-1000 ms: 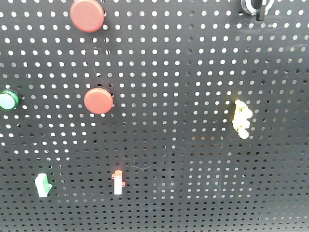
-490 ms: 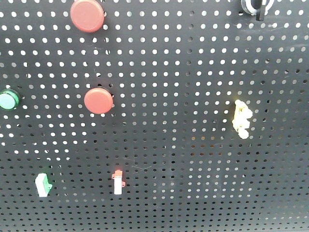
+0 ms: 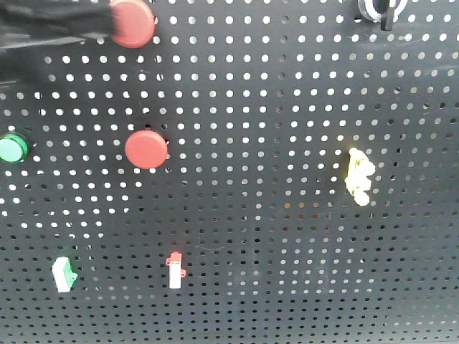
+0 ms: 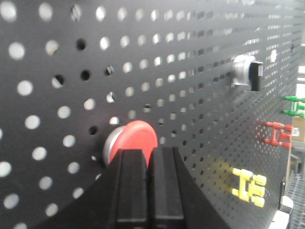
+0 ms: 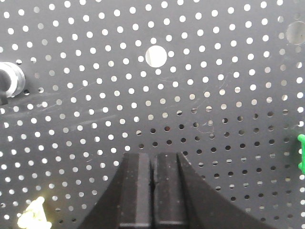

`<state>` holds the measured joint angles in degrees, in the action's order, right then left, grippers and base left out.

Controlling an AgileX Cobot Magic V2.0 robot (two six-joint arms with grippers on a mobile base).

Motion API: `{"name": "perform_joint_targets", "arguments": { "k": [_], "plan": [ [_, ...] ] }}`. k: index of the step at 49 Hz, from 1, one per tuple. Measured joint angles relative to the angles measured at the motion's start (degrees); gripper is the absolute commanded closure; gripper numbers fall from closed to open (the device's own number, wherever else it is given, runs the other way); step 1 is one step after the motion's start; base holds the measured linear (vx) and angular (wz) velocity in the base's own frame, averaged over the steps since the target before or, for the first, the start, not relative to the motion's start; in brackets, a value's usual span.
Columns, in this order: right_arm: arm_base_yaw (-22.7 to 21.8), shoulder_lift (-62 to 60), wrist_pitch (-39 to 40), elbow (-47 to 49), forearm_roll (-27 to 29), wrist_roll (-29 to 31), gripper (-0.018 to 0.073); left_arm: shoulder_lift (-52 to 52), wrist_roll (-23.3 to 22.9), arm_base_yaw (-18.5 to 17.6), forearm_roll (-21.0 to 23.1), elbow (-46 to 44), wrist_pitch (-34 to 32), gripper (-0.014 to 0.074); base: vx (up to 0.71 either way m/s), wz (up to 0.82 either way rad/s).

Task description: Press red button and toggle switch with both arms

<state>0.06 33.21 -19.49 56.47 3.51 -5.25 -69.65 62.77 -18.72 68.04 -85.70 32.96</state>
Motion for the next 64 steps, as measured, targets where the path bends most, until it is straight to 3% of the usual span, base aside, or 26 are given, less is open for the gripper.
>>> {"name": "perform_joint_targets", "arguments": {
  "k": [20, 31, 32, 35, 45, 54, 64],
  "plan": [
    [0.0, 0.0, 0.0, 0.0, 0.0, 0.0, 0.0562, -2.4, -0.4, -0.6, 1.1, -1.3, 3.1, 0.0594, 0.00, 0.00],
    [0.0, 0.0, 0.0, 0.0, 0.0, 0.0, 0.0562, -0.5, -0.4, -0.6, -3.4, -1.3, 4.4, 0.0594, 0.00, 0.00],
    [0.0, 0.0, -0.1, 0.0, 1.2, 0.0, 0.0562, 1.8, -0.3, -0.3, -5.0, -1.2, 8.0, 0.0594, 0.00, 0.00],
    [0.0, 0.0, -0.2, 0.0, 2.7, -0.2, 0.0562, 4.2, -0.1, -0.1, -6.3, -1.2, 10.2, 0.0594, 0.00, 0.00],
    [0.0, 0.0, -3.1, 0.0, 7.5, 2.0, 0.0562, 13.4, -0.5, -0.1, -10.9, -0.5, 13.0, 0.0594, 0.00, 0.00],
    [0.0, 0.0, -9.3, 0.0, 18.7, 17.8, 0.0562, 24.6, -6.2, -0.1, -18.7, 8.4, 11.4, 0.0594, 0.00, 0.00],
    [0.0, 0.9, -15.4, 0.0, 44.1, 46.9, 0.0562, 35.1, -15.0, -0.1, -25.5, 28.5, 3.8, 0.0594, 0.00, 0.00]
  ]
}}
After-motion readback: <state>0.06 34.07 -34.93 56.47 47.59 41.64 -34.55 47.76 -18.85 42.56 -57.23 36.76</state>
